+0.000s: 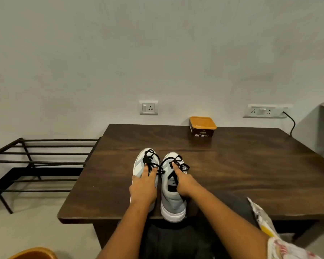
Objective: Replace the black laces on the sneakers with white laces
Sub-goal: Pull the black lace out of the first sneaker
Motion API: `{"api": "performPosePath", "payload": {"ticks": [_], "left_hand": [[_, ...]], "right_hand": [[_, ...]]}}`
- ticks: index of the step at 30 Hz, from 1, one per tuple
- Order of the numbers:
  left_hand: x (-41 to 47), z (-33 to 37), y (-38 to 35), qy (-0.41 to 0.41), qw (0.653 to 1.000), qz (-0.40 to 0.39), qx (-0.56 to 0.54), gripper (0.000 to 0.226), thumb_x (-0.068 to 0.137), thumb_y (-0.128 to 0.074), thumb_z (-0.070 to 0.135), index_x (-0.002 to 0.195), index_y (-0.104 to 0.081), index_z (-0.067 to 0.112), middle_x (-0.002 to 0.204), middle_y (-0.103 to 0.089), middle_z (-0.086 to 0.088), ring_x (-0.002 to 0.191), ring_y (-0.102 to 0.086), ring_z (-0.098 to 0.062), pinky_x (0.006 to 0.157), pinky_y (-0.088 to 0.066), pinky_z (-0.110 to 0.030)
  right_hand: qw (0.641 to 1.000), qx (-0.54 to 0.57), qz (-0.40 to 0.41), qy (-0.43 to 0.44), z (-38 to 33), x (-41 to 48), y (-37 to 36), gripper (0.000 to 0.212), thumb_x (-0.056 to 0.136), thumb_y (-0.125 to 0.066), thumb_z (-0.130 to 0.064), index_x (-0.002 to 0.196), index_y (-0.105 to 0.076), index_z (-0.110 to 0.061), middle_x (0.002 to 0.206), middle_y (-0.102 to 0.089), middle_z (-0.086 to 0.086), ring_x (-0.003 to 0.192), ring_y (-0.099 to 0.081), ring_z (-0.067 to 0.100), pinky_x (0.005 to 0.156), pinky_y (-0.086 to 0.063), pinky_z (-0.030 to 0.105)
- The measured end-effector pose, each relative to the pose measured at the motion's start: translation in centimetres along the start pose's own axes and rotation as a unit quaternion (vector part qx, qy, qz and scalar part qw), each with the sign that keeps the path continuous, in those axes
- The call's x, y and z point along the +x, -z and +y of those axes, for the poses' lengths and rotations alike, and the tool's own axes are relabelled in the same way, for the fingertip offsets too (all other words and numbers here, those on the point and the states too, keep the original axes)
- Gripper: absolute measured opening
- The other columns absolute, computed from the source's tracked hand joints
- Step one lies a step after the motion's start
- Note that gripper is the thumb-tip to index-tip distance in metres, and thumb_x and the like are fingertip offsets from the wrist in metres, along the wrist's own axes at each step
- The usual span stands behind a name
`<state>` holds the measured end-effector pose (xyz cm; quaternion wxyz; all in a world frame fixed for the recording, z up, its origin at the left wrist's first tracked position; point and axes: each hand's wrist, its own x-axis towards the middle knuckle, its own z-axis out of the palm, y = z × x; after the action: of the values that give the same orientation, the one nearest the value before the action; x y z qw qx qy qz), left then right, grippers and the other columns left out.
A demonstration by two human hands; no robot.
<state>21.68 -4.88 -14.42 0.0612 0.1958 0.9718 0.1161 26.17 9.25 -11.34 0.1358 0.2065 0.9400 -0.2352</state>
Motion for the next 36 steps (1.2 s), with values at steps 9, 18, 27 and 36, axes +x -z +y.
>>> {"api": "performPosePath", "payload": {"ticks": [9,18,27,36], "left_hand": [[2.3,0.1,0.3,0.032,0.998,0.001,0.045,0.061,0.097,-0.039,0.032,0.149,-0.007,0.039,0.159,-0.002,0.007,0.125,-0.036,-0.035,0.09,-0.046,-0.038],[4.1,-1.4,1.6,0.044,0.997,-0.016,0.061,0.068,0.094,-0.047,0.041,0.149,-0.006,0.042,0.159,0.001,0.009,0.125,-0.039,-0.033,0.092,-0.045,-0.041],[5.7,-3.0,2.3,0.052,0.995,-0.005,0.083,0.066,0.094,-0.047,0.041,0.148,-0.009,0.041,0.159,-0.003,0.005,0.141,-0.02,-0.032,0.107,-0.03,-0.055],[6.4,2.3,2.6,-0.063,0.992,0.104,-0.019,0.039,0.094,-0.044,0.042,0.127,-0.051,0.023,0.136,-0.048,0.0,0.124,-0.045,-0.02,0.105,-0.031,-0.035]], "right_hand": [[1.0,-0.019,-0.007,0.022,0.7,2.8,0.3,0.096,0.087,-0.047,0.002,0.149,0.01,-0.045,0.141,-0.039,0.015,0.119,-0.051,0.034,0.092,-0.046,0.039],[0.999,-0.022,-0.019,0.044,0.8,3.8,1.0,0.092,0.089,-0.043,0.002,0.149,0.01,-0.044,0.152,-0.023,0.013,0.116,-0.053,0.031,0.091,-0.045,0.036],[0.997,-0.036,-0.019,0.058,0.0,5.3,1.3,0.099,0.085,-0.045,0.006,0.148,0.011,-0.046,0.142,-0.036,0.012,0.11,-0.054,0.031,0.078,-0.043,0.035],[0.992,0.043,-0.04,0.115,1.5,8.0,6.2,0.066,0.091,-0.058,-0.013,0.148,-0.031,-0.03,0.136,-0.053,0.01,0.11,-0.054,0.02,0.082,-0.042,0.021]]}}
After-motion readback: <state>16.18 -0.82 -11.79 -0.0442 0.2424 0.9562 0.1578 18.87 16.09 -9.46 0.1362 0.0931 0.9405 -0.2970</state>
